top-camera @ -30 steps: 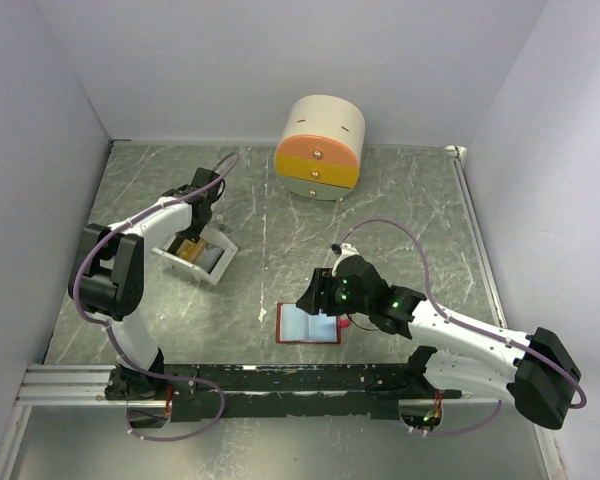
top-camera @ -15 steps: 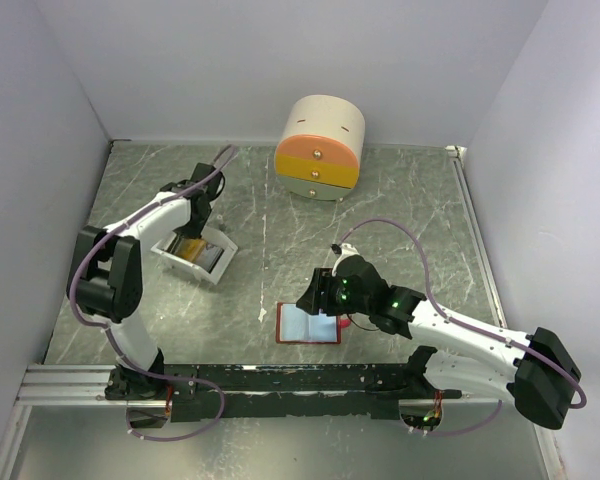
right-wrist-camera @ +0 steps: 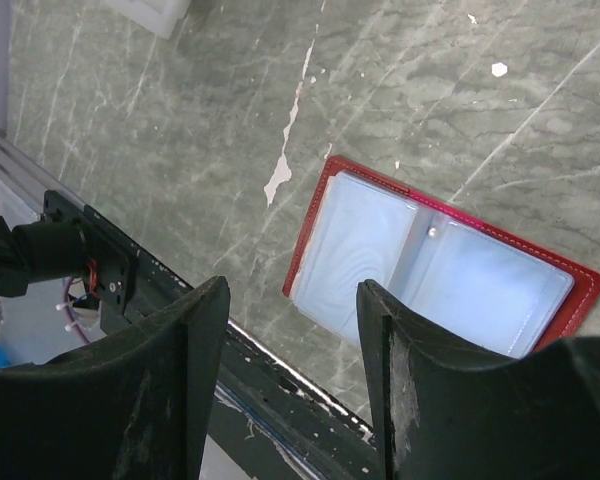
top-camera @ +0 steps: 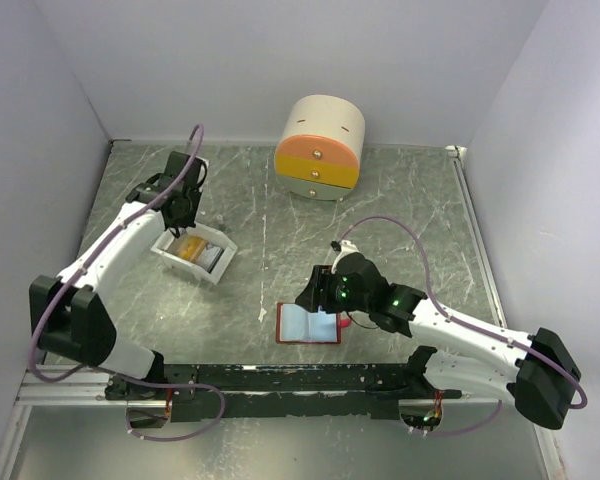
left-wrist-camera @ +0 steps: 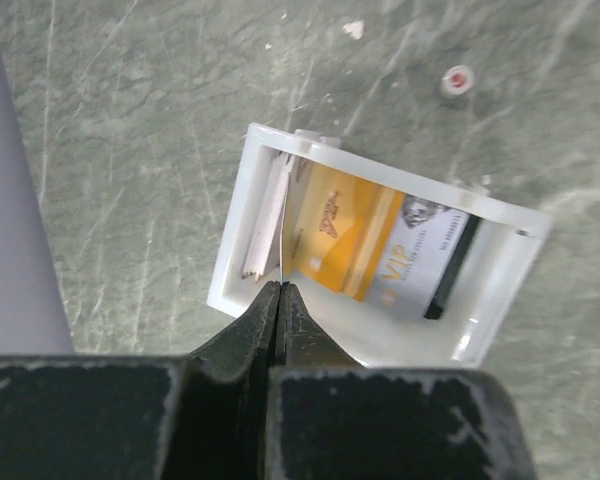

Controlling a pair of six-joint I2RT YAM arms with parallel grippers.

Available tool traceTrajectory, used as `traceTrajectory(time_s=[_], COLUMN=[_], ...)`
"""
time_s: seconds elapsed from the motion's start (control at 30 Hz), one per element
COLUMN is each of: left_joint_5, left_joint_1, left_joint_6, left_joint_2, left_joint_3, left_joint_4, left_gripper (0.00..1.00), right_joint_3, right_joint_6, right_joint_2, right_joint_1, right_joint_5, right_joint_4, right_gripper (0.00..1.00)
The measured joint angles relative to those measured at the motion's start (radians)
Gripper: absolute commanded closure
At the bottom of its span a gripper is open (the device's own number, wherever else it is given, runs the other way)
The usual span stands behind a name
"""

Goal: Put the credit cards into the card holder
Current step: Pick up the credit card from the storage box.

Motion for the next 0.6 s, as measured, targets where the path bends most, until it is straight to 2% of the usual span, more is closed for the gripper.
traceTrajectory(time_s=[0.23,0.4,0.6], left_joint_5=[0.202,0.472,0.809], left_joint_1=[0.0,-0.001,-0.001], left_joint_6=[-0.068,-0.158,-0.289], left_joint_2=[-0.185,-0.338,-0.437], left_joint_3=[-0.041,-0.128,-0.227], left_joint_4=[0.021,0.098,0.21], left_gripper=[0.93,0.93,0.93], right_joint_3=[0.002,0.001,0.001], right_joint_6=[0.011,0.053,0.123], right_joint_2=[-0.017,-0.036,-0.084], right_joint_1=[0.0,0.0,0.0], right_joint_5=[-0.033,-0.079,-0.119], right_joint_4=[0.039,0.135,0.277], right_gripper=[0.46,0.48,0.53])
